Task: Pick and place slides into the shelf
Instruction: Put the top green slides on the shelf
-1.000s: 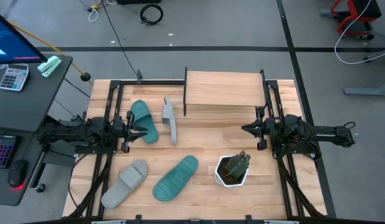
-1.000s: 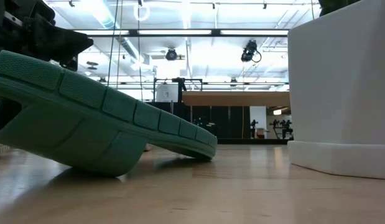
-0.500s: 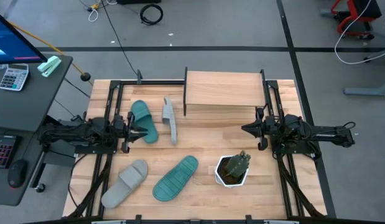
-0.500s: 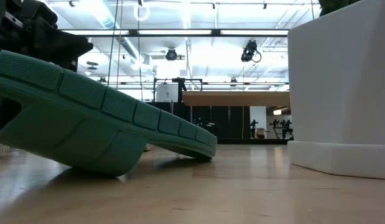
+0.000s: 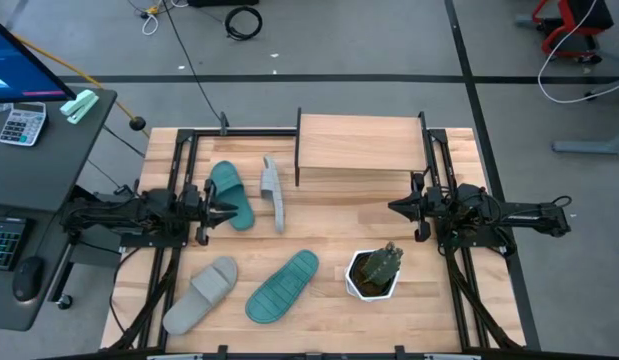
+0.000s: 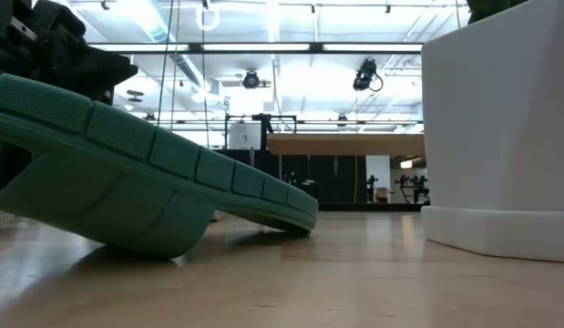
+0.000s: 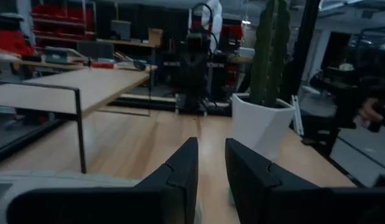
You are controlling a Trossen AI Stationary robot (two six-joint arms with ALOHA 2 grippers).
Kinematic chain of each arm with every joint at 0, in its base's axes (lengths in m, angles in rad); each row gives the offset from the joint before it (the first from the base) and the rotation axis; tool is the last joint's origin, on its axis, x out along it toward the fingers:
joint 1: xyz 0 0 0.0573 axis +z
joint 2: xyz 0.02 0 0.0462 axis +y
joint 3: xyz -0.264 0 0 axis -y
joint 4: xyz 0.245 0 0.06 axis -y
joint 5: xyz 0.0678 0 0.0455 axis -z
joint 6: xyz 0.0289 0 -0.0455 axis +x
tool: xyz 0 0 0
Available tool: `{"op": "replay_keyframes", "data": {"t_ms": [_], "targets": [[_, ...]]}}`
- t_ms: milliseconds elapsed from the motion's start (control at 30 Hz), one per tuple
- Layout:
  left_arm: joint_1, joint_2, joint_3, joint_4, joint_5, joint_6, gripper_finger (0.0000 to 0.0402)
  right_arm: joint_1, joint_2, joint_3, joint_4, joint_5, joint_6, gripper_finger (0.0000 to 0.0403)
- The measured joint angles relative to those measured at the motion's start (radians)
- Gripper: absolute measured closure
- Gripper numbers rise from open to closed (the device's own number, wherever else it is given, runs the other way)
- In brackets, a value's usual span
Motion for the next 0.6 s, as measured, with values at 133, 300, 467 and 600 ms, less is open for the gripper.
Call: {"op": "replay_keyframes", "data": {"t_ms": [133, 300, 467, 600], "targets": [[0.0, 0.0, 0.0, 0.019, -0.007, 0.001, 0.031, 0.0, 0.0, 0.0, 0.0, -0.005, 0.008, 0.0373], [0.0, 0.0, 0.0, -0.003, -0.008, 0.0, 0.0312, 0.0, 0.0, 0.0, 0.0, -0.011, 0.011, 0.0373], [0.0, 0.0, 0.0, -0.036, -0.006, -0.031, 0.0307, 0.0, 0.0, 0.0, 0.0, -0.011, 0.026, 0.0373], [0.0, 0.0, 0.001, -0.047, -0.004, -0.051, 0.0306, 0.0, 0.0, 0.0, 0.0, -0.011, 0.026, 0.0373]]}}
